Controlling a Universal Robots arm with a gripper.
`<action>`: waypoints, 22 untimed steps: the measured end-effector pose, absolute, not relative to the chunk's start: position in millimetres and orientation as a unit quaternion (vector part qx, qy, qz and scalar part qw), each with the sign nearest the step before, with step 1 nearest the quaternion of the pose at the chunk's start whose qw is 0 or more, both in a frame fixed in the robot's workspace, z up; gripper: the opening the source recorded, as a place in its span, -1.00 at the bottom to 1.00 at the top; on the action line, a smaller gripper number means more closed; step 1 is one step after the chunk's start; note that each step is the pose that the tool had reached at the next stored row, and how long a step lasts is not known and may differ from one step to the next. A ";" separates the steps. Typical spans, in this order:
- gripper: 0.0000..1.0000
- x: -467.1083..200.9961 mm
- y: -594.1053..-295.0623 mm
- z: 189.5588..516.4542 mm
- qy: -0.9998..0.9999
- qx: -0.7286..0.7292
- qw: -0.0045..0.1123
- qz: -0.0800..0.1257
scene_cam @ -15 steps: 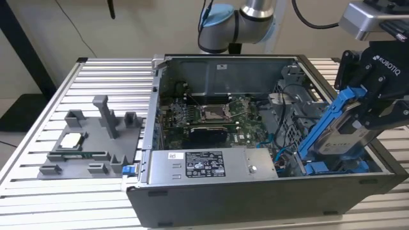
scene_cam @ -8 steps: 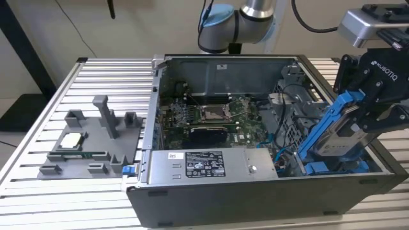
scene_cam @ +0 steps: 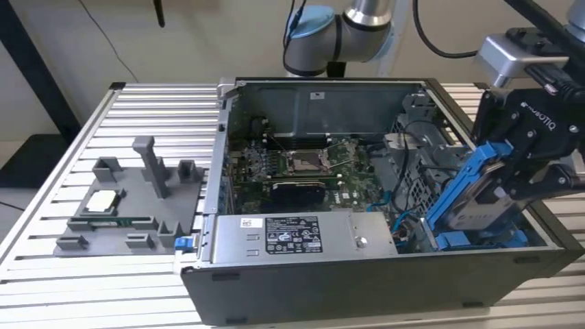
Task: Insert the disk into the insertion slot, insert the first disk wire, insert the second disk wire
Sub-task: 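Insert the disk into the insertion slot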
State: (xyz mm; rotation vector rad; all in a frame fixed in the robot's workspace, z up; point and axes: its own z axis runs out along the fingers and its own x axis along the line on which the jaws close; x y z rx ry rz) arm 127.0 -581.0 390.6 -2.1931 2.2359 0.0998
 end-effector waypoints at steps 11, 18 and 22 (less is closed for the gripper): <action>-0.35 127.1 -580.9 377.0 0.714 -0.700 0.005 0.032; -0.18 126.9 -581.0 383.8 0.714 -0.700 0.004 0.032; -0.18 126.9 -578.7 394.6 0.714 -0.700 0.004 0.032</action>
